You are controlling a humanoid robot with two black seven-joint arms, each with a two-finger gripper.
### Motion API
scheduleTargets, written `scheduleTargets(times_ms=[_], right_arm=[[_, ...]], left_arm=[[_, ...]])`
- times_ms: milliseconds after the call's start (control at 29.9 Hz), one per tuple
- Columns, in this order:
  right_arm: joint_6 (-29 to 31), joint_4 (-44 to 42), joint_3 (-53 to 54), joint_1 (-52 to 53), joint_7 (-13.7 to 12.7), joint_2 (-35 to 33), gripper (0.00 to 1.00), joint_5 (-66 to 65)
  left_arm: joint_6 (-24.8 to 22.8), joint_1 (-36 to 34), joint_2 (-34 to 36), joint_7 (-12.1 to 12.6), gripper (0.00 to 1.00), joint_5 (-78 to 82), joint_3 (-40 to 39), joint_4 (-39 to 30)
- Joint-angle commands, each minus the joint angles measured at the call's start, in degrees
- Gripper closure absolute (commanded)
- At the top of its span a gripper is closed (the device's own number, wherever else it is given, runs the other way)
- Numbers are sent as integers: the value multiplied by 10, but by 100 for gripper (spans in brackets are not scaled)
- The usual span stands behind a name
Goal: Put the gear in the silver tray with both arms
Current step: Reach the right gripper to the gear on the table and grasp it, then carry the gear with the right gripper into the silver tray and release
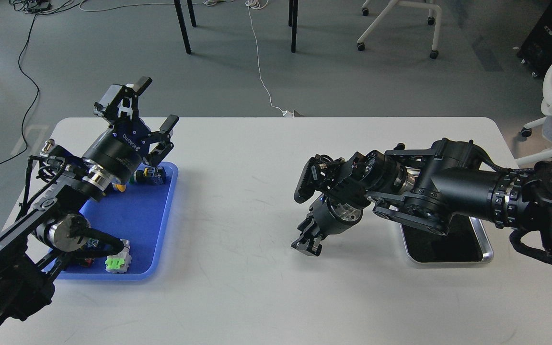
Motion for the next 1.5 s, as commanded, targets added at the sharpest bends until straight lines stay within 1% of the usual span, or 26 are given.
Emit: scheduleTargets(times_ms=[0,67,201,334,434,568,735,969,1070,1203,1471], right_arm=[[0,0,0,2,0,-1,74,1],[0,0,0,3,0,-1,77,1],[1,0,0,5,0,-3,79,1],[1,1,1,11,0,-10,79,3],[1,3,4,29,0,-29,79,7],[1,14,6,55,0,-75,79,7],[1,39,5,72,0,-158,79,6],[0,78,1,59,0,-292,79,-4],[-2,85,1,34,0,-329,79,-6],[-6,97,2,6,0,-357,78,-13],[-7,100,2,-34,0,-364,76,-26]], left_arm=[[0,0,0,0,2,0,0,0],[-1,0,0,0,2,0,0,0],[-1,0,-1,0,2,0,0,0],[-1,0,-2,0,2,0,0,0],[-1,0,-4,0,2,0,0,0],[-1,0,-5,0,2,0,0,0],[-1,-2,-7,0,2,0,0,0],[-1,-3,-19,1,2,1,3,0],[-1,-3,-22,2,2,2,3,1],[-1,-3,-26,3,2,3,4,1],[-1,-4,-25,3,2,3,5,0]])
